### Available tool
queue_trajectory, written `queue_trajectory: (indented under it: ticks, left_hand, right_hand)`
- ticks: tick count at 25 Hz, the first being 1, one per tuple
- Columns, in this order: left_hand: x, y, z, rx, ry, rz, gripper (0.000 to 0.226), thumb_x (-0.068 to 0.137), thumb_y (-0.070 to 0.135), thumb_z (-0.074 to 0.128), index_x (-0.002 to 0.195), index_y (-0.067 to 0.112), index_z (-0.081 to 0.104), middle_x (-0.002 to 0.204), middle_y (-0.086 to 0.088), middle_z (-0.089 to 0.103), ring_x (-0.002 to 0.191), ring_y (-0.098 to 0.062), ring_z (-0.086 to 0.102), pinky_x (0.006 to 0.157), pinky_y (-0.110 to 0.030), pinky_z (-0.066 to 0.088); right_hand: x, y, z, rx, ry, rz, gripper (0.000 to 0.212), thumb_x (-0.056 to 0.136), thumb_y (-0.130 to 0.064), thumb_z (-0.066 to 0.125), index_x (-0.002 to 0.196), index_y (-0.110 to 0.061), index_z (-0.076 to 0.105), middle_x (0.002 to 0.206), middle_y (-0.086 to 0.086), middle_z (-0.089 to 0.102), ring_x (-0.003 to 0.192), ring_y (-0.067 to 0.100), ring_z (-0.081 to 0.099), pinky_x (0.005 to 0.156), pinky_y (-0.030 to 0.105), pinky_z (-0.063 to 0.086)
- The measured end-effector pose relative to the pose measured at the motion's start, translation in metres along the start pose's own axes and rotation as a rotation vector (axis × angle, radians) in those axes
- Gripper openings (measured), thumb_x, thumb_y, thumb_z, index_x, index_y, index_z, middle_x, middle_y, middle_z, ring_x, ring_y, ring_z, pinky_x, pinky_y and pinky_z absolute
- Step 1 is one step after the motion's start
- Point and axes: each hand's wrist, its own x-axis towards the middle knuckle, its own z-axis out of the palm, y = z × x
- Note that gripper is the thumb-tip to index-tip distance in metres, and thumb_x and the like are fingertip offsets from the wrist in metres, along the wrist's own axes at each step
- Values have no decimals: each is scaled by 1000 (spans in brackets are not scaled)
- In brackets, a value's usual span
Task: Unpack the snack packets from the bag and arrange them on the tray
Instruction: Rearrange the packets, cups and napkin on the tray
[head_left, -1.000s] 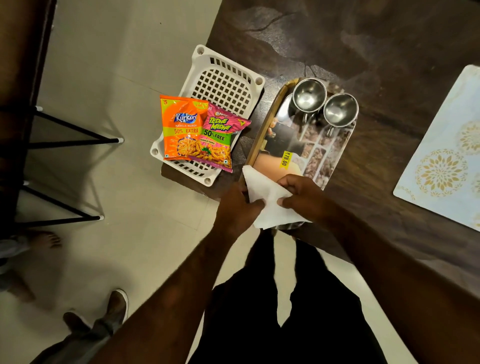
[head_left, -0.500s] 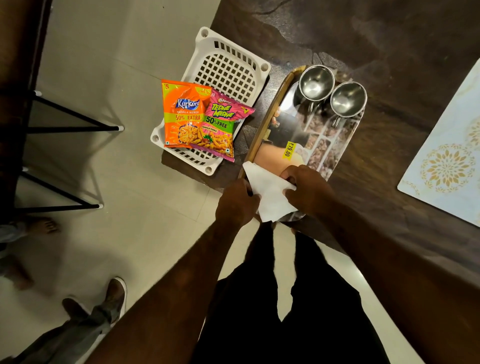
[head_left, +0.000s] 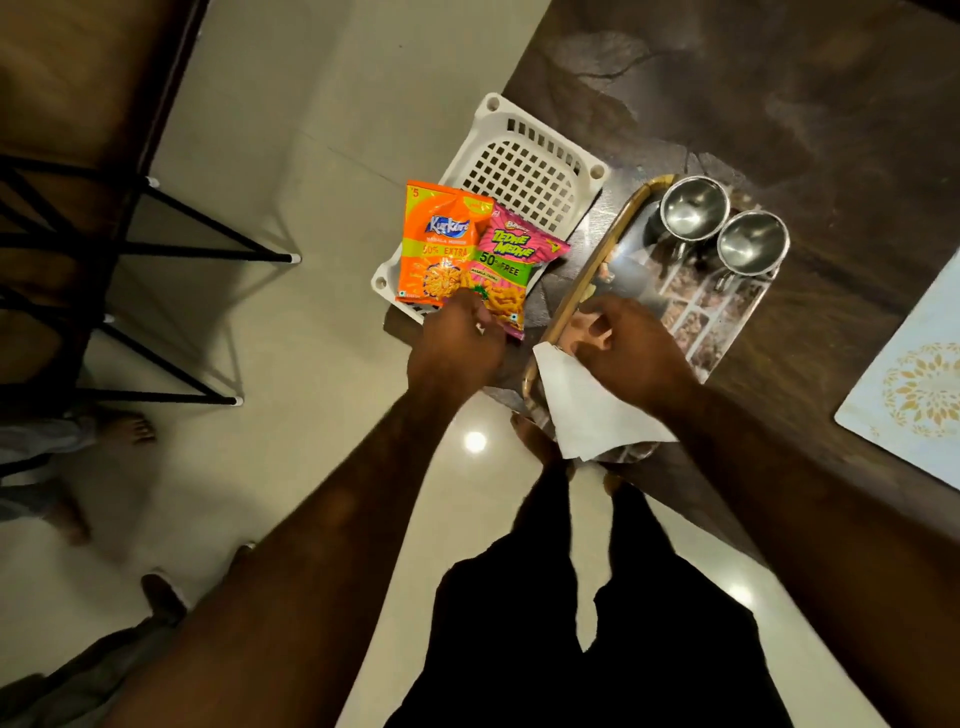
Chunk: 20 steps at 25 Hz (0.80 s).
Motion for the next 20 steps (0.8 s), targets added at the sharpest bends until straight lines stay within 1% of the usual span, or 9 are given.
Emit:
queue_trajectory:
  ticks: [3, 5, 7, 9, 11, 14, 17, 18, 20]
  left_hand:
    - [35, -9, -46, 15, 165, -31, 19, 81, 21, 59, 100, 20, 57, 103, -7, 66, 100, -30, 63, 80, -33, 47]
    - [59, -14, -63, 47, 222, -35, 26, 82, 20, 58, 107, 16, 58, 112, -8, 66, 103, -29, 63, 76, -29, 41]
    - [78, -15, -65, 50, 170, -16, 25, 84, 24, 59, 107, 16, 62, 110, -7, 70, 101, -27, 65, 73, -26, 40]
    - [88, -9, -51, 99, -8, 36, 30, 87, 31, 62, 114, 17, 63, 113, -6, 71, 105, -26, 65, 75, -24, 40]
    - [87, -2, -29, 160, -154, 91, 42, 89, 37, 62, 125, 14, 58, 119, -8, 68, 110, -27, 62, 80, -27, 41]
    - [80, 3, -9, 86, -187, 113, 45, 88, 37, 66, 126, 16, 57, 111, -6, 69, 102, -24, 64, 84, -33, 49]
    - [74, 2, -10, -209, -227, 91, 41, 80, 22, 79, 116, 13, 61, 80, -2, 67, 77, -21, 67, 77, -43, 58]
    - [72, 1, -11, -274, -236, 94, 42, 78, 15, 82, 114, 10, 61, 78, -6, 65, 76, -22, 66, 78, -48, 59]
    - [64, 3, -12, -333, -261, 114, 45, 75, 6, 84, 113, 5, 60, 84, -13, 62, 78, -26, 64, 79, -51, 58]
  right_hand:
    - [27, -38, 10, 264, 43, 109, 34, 89, -24, 75, 122, -22, 66, 109, 1, 73, 109, 27, 72, 93, 34, 55]
    - [43, -57, 15, 483, 56, 196, 13, 90, -22, 77, 99, -21, 68, 100, 4, 75, 99, 28, 75, 91, 41, 61]
    - [54, -71, 22, 649, 24, 238, 16, 94, -18, 75, 81, -23, 67, 89, 2, 75, 88, 27, 77, 88, 47, 66]
    - [58, -78, 28, 730, 50, 299, 7, 96, -20, 75, 90, -18, 72, 93, 3, 76, 89, 27, 77, 70, 35, 63]
    - [58, -80, 33, 803, 66, 405, 20, 96, -25, 76, 109, -10, 73, 104, 7, 78, 83, 24, 77, 57, 25, 52]
    - [55, -80, 36, 955, 63, 494, 17, 95, -23, 77, 104, -10, 70, 89, 7, 76, 49, 10, 72, 42, 19, 53]
    - [49, -76, 31, 1064, 40, 492, 15, 94, -23, 78, 104, -11, 75, 72, 2, 78, 47, 10, 73, 47, 22, 58]
    - [47, -74, 28, 1081, 36, 473, 16, 94, -22, 78, 106, -12, 76, 75, 3, 80, 52, 13, 76, 52, 27, 62]
    - [45, -68, 22, 1102, 47, 445, 27, 93, -15, 78, 119, -8, 76, 98, 12, 83, 70, 22, 79, 71, 41, 69]
